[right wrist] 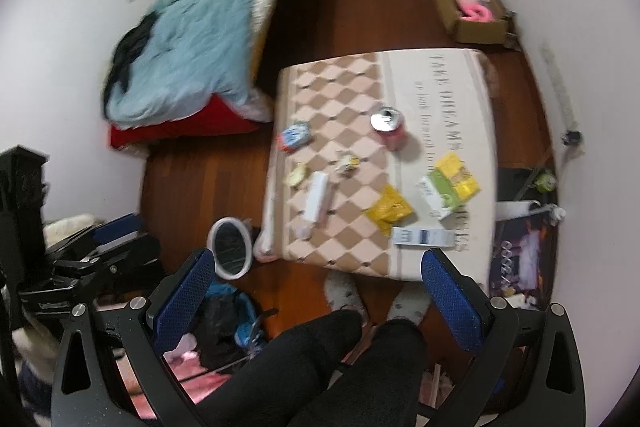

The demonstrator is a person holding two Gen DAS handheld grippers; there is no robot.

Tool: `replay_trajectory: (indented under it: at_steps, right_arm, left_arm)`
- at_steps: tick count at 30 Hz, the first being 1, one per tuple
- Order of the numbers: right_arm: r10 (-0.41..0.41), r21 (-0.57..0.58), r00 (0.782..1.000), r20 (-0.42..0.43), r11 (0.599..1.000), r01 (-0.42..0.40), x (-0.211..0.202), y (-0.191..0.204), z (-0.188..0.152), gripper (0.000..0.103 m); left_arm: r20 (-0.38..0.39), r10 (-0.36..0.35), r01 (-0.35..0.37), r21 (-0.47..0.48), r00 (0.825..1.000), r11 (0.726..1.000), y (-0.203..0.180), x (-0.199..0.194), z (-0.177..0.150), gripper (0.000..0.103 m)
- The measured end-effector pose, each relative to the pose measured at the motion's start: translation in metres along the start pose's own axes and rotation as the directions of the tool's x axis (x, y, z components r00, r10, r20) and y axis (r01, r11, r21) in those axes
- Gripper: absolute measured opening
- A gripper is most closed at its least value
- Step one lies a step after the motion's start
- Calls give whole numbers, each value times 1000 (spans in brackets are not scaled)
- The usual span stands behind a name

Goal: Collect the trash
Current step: 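Grasp the white paper strip with the left tool while the right tool grasps the green medicine box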

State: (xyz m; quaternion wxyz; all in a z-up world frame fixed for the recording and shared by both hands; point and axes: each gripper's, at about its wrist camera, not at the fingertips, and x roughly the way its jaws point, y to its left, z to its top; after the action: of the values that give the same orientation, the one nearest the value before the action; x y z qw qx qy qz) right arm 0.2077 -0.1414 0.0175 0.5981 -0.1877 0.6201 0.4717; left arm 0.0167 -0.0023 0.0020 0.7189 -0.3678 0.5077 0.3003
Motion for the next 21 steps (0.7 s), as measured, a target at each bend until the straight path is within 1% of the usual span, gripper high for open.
replay_trajectory:
  at_steps: [1,2,3,5,7,8,9,10,11,12,16,18,19,21]
  right_arm:
    - [-32,22,999,-3,999,32,6,-5,2,103]
    - [-57,38,998,-9,998,57,12,-9,3,103]
    - [-82,56,997,-16,995,82,20,-16,7,103]
    - [-144,69,989,-16,987,145,42,-35,9,103]
    - [-191,64,981,-30,979,193,68,-49,11,103]
    - [-212,60,977,-36,975,214,82,-57,13,102]
    - [-237,50,970,-48,970,239,98,-65,15,96]
    - [-255,35,965,-60,966,257,116,-74,18,86]
    - [-273,22,959,-72,961,276,135,-85,21,80]
    - [-293,14,952,-86,955,295,151,-92,25,75]
    - [-332,-29,932,-146,943,331,226,-134,34,76]
    - [-361,-62,919,-162,933,355,254,-147,39,76]
    - [-372,-81,912,-171,928,364,269,-151,40,77]
    - [-375,-109,905,-200,926,360,294,-157,41,77]
  left_arm:
    - [6,53,-53,-4,999,999,3,8,0,103]
    - [9,136,-136,-16,991,991,6,21,0,103]
    - [10,177,-177,-23,984,984,11,30,0,103]
    - [11,260,-260,-48,965,965,20,62,-2,103]
    - [-13,294,-295,-49,956,954,29,93,-6,103]
    - [-35,318,-320,-49,947,946,35,118,-7,103]
    - [-57,328,-331,-52,943,942,43,138,-10,103]
    - [-72,332,-336,-55,941,940,48,152,-11,103]
    - [-96,339,-345,-57,936,937,56,178,-12,103]
    - [-109,347,-354,-51,931,934,60,193,-12,103]
    - [-190,372,-380,-9,909,925,79,271,-11,101]
    - [-214,370,-377,9,904,926,84,298,-9,88]
    - [-226,372,-378,18,900,926,85,312,-8,86]
    - [-239,356,-359,36,903,933,90,337,-7,85]
